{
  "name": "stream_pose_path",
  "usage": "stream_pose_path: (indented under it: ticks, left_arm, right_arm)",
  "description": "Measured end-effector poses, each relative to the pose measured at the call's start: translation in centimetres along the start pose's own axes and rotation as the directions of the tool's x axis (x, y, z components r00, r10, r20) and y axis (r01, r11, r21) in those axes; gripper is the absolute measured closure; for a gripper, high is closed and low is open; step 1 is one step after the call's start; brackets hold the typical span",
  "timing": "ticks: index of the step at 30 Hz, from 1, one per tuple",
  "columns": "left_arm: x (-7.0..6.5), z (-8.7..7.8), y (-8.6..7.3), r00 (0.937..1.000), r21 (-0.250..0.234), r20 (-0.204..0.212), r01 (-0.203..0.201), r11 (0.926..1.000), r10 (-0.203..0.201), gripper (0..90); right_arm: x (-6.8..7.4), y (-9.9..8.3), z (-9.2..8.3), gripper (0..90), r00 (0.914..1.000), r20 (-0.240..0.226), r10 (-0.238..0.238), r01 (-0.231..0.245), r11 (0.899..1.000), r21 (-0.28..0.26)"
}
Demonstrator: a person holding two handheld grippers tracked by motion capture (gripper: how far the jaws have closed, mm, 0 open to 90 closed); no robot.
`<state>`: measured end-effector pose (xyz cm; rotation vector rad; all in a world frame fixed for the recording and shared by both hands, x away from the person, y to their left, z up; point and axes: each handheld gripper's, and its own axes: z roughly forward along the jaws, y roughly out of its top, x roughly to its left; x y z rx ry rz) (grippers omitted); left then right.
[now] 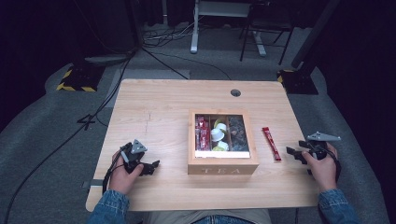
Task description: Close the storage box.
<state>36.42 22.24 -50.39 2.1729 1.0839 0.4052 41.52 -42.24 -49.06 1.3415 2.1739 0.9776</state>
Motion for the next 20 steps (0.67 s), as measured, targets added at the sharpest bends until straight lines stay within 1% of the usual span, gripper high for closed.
stream_pose_path:
  ticks: [5,6,9,10,12,18,20]
  left_arm:
    - [0.0,0.0,0.0,1.0,0.0,0.0,0.0,1.0,0.0,11.4]
    - [0.0,0.0,0.0,1.0,0.0,0.0,0.0,1.0,0.0,11.4]
    - [0.0,0.0,0.0,1.0,0.0,0.0,0.0,1.0,0.0,11.4]
    - [0.0,0.0,0.0,1.0,0.0,0.0,0.0,1.0,0.0,11.4]
    - [-0.02,0.0,0.02,1.0,0.0,-0.006,0.0,1.0,0.0,11.4]
    - [0.0,0.02,0.04,0.9999,0.001,-0.013,0.003,1.0,-0.003,10.8]
    - [-0.07,0.0,0.01,0.9998,0.003,-0.017,0.013,0.9999,-0.013,10.8]
  right_arm:
    - [0.15,-0.67,0.38,23.3,0.9998,-0.005,-0.017,0.017,1.0,0.017]
    - [0.15,-0.84,0.46,21.3,0.9996,-0.004,-0.027,0.027,0.999,0.021]
    - [0.37,-1.09,0.57,15.4,0.9998,0.002,-0.021,0.021,1.0,0.007]
    - [0.5,-1.12,0.67,13.6,0.9996,0.003,-0.028,0.028,1.0,0.008]
    - [0.6,-1.1,0.72,13.2,0.9995,0.011,-0.029,0.029,1.0,0.008]
    - [0.61,-1.11,0.71,13.1,0.9995,0.012,-0.028,0.028,1.0,0.008]
    - [0.61,-1.11,0.71,13.1,0.9995,0.012,-0.029,0.029,1.0,0.008]
